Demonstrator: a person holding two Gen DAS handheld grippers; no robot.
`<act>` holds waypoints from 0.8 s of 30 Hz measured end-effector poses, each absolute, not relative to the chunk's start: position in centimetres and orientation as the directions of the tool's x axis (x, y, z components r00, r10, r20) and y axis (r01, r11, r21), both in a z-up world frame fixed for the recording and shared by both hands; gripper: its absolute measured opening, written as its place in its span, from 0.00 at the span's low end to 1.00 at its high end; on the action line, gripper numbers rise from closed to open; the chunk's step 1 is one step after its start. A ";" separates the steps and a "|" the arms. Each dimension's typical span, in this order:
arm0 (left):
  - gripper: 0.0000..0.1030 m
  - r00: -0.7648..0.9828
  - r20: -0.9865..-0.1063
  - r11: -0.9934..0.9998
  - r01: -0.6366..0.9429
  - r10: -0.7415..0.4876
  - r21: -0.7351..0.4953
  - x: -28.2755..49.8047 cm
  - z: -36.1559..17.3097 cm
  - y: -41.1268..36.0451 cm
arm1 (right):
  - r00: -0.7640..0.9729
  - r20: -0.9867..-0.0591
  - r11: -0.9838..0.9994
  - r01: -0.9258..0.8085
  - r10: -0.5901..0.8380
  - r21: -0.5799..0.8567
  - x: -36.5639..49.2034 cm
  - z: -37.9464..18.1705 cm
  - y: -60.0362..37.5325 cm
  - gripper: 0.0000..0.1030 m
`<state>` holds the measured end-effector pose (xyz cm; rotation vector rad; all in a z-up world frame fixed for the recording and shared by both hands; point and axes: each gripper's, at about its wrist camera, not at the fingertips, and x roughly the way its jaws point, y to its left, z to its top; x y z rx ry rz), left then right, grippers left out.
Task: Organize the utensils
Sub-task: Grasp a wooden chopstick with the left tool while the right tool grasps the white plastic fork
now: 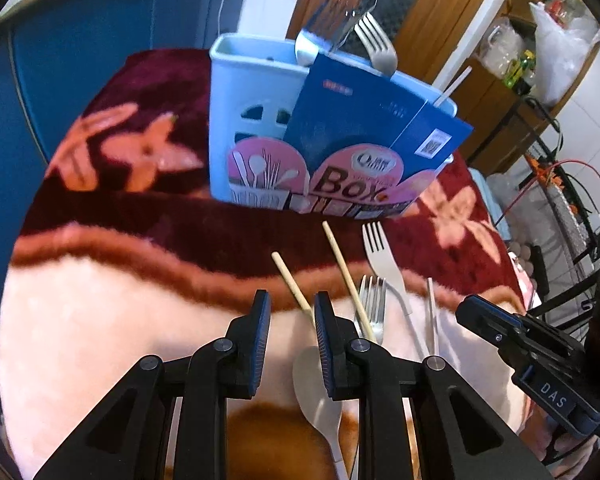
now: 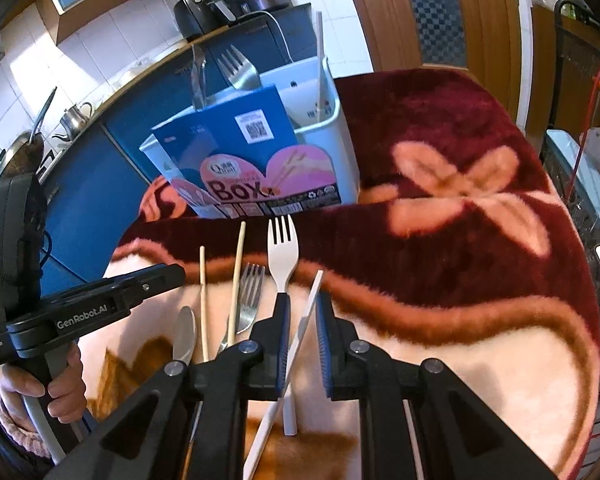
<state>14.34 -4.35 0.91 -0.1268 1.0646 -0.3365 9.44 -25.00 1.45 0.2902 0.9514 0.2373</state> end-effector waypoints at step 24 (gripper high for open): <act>0.10 0.365 -0.877 0.950 0.141 -0.311 -0.278 17.7 -1.3 -6.7 | 0.493 -0.794 0.923 -0.052 0.356 0.382 11.3 -1.0 -25.0 0.15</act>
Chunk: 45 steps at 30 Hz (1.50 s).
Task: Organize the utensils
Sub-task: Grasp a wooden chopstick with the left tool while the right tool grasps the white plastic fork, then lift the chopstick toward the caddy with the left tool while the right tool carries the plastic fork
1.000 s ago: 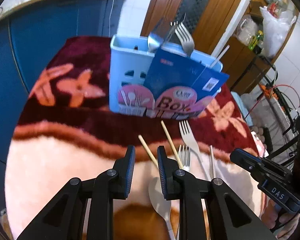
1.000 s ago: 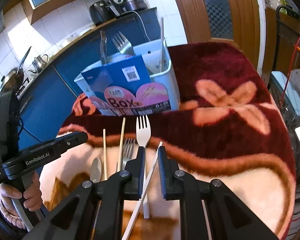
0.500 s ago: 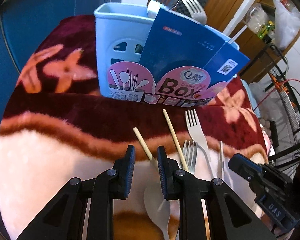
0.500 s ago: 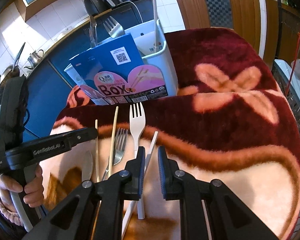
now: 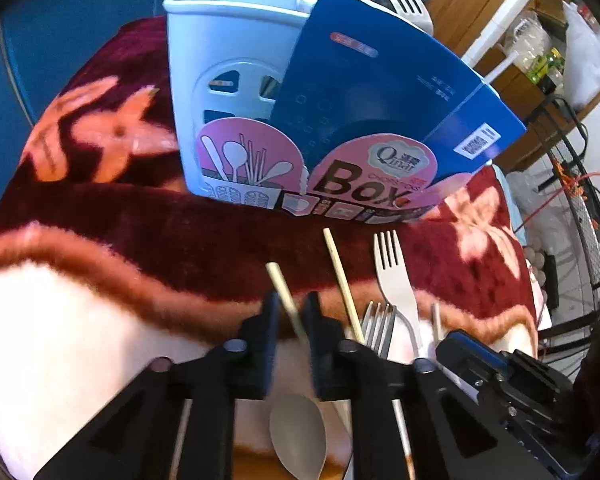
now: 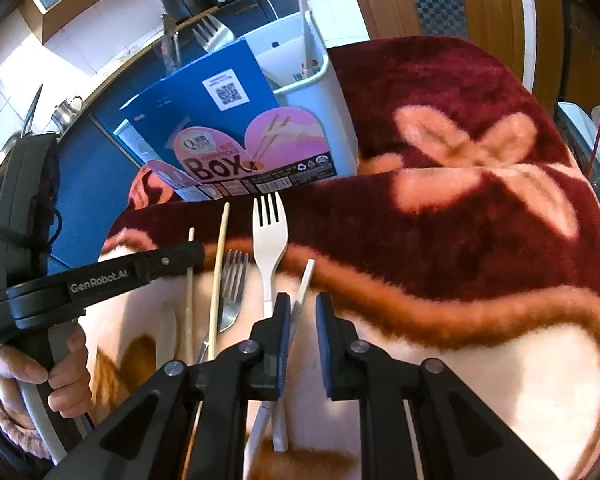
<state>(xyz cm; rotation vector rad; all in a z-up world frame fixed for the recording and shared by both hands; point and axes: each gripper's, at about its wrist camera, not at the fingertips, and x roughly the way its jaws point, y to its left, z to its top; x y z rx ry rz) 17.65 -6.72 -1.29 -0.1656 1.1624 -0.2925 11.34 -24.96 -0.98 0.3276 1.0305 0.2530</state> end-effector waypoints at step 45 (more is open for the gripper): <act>0.04 0.958 -0.188 0.950 0.161 -0.216 -0.268 18.2 18.9 -0.8 | 0.911 -0.360 0.960 -0.112 0.203 0.258 10.6 13.7 -27.4 0.06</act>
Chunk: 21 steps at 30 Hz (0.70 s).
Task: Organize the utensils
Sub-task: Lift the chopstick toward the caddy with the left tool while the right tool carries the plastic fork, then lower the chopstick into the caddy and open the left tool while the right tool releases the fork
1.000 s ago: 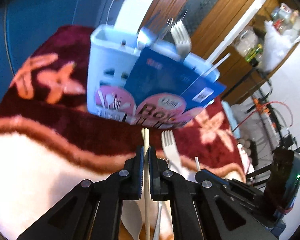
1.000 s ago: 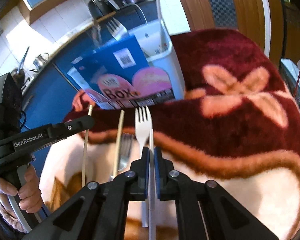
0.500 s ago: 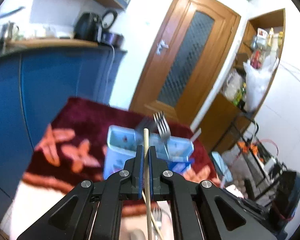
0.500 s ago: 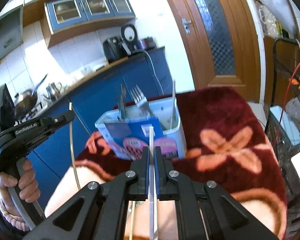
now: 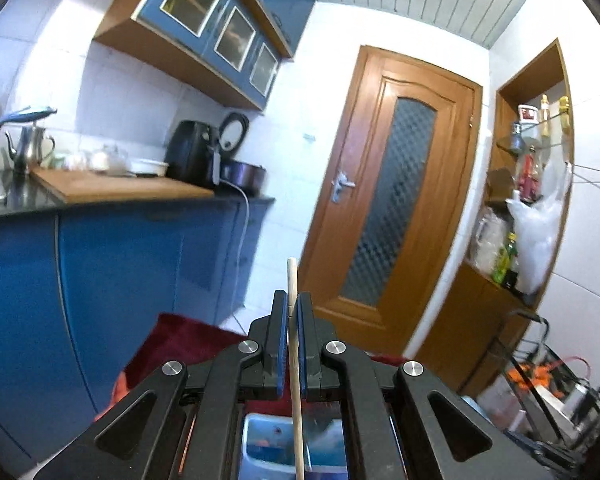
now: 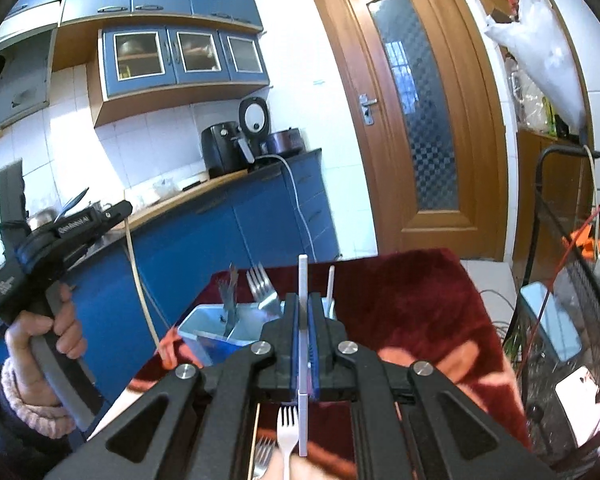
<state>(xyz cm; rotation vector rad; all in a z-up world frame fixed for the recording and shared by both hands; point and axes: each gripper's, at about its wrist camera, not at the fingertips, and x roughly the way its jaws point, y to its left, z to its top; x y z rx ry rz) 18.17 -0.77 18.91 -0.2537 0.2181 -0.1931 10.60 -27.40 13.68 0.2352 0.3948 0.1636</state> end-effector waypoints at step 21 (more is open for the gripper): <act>0.04 0.985 -0.109 0.976 0.109 -0.131 -0.188 22.7 13.7 -1.5 | 0.959 -0.264 0.986 -0.069 0.108 0.151 16.0 15.5 -26.0 0.06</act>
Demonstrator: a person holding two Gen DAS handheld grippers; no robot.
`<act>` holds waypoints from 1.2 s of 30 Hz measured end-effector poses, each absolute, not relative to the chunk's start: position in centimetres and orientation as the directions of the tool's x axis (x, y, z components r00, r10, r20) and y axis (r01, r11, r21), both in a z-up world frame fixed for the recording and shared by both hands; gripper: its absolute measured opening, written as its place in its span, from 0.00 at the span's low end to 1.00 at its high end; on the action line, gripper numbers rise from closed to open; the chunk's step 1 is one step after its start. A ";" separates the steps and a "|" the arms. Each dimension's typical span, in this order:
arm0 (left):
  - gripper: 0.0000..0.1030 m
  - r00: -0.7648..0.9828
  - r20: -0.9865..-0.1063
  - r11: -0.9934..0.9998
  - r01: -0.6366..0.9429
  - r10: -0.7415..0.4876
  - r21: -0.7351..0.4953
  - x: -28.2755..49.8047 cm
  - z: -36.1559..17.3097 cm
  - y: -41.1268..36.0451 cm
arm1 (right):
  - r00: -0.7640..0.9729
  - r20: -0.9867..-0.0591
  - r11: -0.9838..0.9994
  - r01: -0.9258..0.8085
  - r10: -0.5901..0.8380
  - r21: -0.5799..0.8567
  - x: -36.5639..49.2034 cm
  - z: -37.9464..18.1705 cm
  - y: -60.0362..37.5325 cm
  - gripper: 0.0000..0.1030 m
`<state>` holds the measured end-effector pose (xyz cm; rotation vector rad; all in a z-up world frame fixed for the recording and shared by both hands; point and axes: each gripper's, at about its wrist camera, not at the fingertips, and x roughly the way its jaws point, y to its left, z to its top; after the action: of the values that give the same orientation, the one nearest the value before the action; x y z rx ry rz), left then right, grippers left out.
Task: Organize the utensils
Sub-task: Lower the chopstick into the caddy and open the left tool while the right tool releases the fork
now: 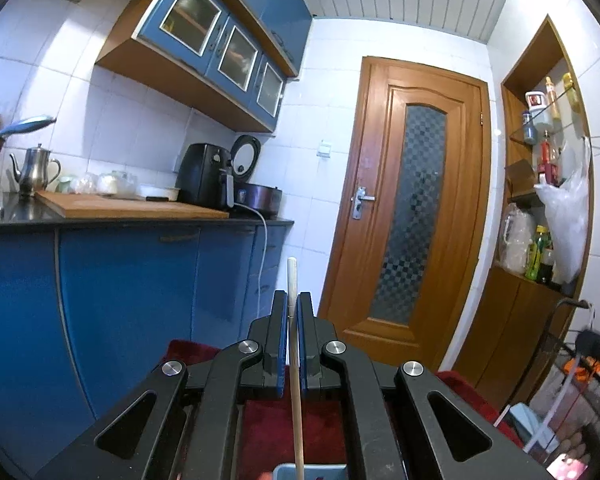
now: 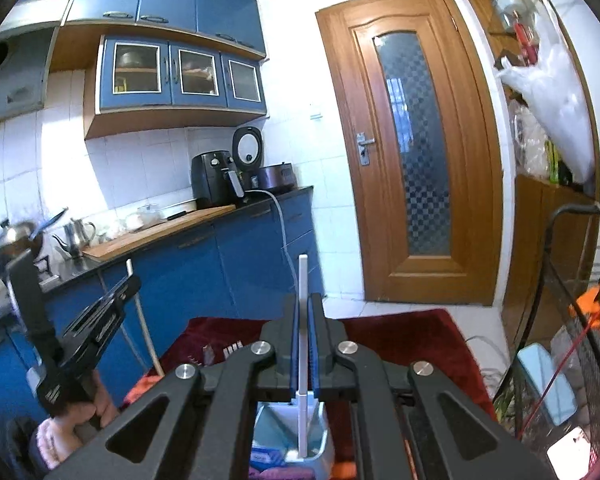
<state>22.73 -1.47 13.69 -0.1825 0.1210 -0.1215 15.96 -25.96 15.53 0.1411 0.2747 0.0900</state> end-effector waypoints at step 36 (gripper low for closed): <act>0.28 0.888 -0.350 0.943 0.220 -0.299 -0.248 17.5 11.1 -1.1 | 0.908 -0.356 0.955 -0.126 0.220 0.268 12.4 13.2 -26.6 0.30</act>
<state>17.45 -1.12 11.09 -0.2044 0.3946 -0.2720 12.40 -26.64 13.15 0.2434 0.3937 0.1807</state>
